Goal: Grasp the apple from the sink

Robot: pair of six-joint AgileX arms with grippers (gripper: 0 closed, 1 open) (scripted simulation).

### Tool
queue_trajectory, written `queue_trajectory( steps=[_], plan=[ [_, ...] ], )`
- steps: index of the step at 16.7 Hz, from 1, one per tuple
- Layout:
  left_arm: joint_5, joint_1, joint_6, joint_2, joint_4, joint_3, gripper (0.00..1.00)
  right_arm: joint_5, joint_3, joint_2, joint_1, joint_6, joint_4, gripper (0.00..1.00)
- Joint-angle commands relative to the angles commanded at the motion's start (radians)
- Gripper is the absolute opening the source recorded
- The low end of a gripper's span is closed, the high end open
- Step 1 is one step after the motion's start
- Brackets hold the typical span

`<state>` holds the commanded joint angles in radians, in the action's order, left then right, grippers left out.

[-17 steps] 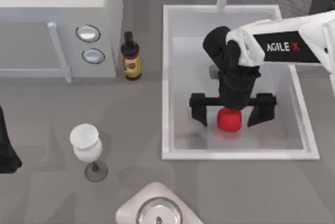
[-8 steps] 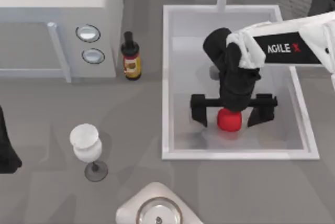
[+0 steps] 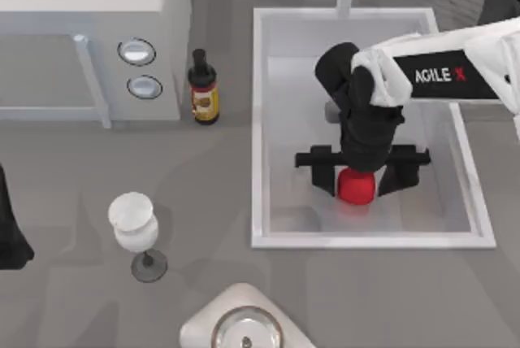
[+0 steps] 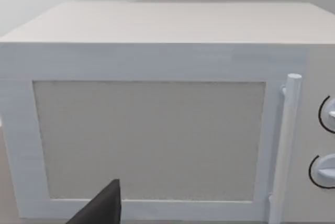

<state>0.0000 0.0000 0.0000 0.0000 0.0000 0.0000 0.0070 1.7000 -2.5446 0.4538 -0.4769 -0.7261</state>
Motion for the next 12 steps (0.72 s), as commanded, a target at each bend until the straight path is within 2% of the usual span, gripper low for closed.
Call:
queue_trajectory(
  steps=[3, 11, 12],
  plan=[
    [0.0, 0.0, 0.0, 0.0, 0.0, 0.0, 1.0, 0.0, 0.0, 0.0, 0.0, 0.0, 0.0, 0.02],
    [0.0, 0.0, 0.0, 0.0, 0.0, 0.0, 1.0, 0.0, 0.0, 0.0, 0.0, 0.0, 0.0, 0.0],
    [0.0, 0.0, 0.0, 0.0, 0.0, 0.0, 1.0, 0.022, 0.012, 0.062, -0.003, 0.012, -0.029, 0.0]
  ],
)
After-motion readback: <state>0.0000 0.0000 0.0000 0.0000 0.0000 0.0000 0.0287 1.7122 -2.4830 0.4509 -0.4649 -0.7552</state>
